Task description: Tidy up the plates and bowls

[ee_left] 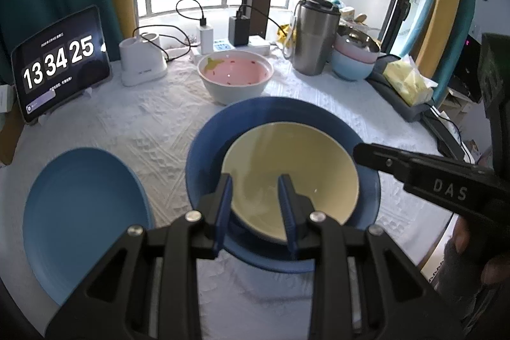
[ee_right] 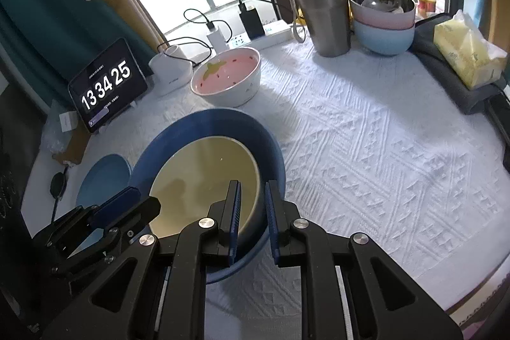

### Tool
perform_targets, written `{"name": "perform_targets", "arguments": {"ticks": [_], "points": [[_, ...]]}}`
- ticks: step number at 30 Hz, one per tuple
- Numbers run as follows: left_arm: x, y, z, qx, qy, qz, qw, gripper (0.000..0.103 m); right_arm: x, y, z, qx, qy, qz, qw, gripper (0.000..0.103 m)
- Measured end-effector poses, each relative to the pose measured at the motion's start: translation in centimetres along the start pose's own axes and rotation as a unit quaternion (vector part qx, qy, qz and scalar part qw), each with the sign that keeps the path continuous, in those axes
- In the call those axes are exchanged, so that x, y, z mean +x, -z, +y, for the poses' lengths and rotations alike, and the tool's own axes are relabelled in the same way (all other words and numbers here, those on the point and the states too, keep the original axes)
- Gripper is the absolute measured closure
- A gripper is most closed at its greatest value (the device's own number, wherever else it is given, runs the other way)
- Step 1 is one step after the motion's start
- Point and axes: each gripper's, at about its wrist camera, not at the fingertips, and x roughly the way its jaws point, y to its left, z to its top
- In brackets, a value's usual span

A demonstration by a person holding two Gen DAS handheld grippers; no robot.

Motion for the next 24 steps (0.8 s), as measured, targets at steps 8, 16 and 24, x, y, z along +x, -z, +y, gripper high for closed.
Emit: {"name": "perform_targets", "arguments": {"ticks": [8,16,24], "points": [[0.1,-0.6,0.4,-0.016,0.014,-0.001,0.9998,0.071,0.1,-0.4,0.0,0.0,-0.004,-0.003,1.0,0.086],[0.2,-1.7,0.9,-0.025,0.007,-0.008,0.9996,0.071,0.5,-1.2,0.2,-0.003,-0.012,-0.003,1.0,0.086],[0.5,-3.1,1.4,-0.026,0.004,-0.013,0.9996,0.071,1.0,-2.5,0.1,-0.005,-0.017,-0.006,1.0,0.086]]}}
